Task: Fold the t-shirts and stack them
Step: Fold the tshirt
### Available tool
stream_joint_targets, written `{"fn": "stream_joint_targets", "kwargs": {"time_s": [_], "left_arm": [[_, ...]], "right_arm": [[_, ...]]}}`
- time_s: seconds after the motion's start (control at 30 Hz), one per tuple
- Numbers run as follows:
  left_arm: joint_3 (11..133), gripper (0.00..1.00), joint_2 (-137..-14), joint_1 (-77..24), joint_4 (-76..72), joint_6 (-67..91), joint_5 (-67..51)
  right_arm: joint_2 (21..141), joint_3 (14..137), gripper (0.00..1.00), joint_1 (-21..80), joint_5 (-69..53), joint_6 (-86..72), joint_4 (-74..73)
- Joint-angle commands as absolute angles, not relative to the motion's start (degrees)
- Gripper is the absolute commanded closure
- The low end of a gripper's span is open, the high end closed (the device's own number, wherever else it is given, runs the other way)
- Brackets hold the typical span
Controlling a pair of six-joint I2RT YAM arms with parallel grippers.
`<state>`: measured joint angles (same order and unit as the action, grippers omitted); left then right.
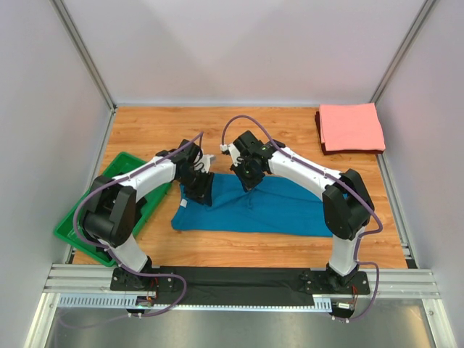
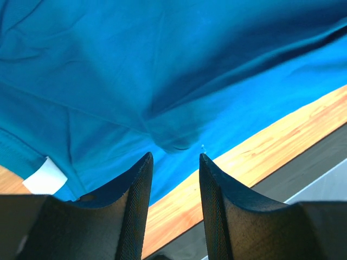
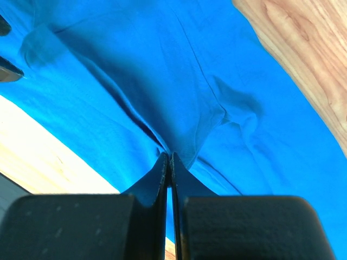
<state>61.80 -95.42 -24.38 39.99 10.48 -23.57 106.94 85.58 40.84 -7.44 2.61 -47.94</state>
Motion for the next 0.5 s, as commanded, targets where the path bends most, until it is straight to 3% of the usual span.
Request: {"fn": "stream_joint_targets", "kwargs": {"time_s": [0.0,0.23,0.47], "left_arm": [[62.7,0.53,-93.8,-24.5,37.7,9.1,-26.7],[63.7,0.56,-94.3,-24.5,39.2,10.4,-27.5],[65.5,0.53,-91.1,-23.7,46.6,26.8,-13.5]], "right_arm": [[105.2,86.9,1.0,40.9,-8.0,2.0,-47.4],[105.6,89.2,1.0,40.9,-9.1,1.2,-49.5],[105.6,87.1,1.0,40.9,-9.7,1.1,-49.7]]}}
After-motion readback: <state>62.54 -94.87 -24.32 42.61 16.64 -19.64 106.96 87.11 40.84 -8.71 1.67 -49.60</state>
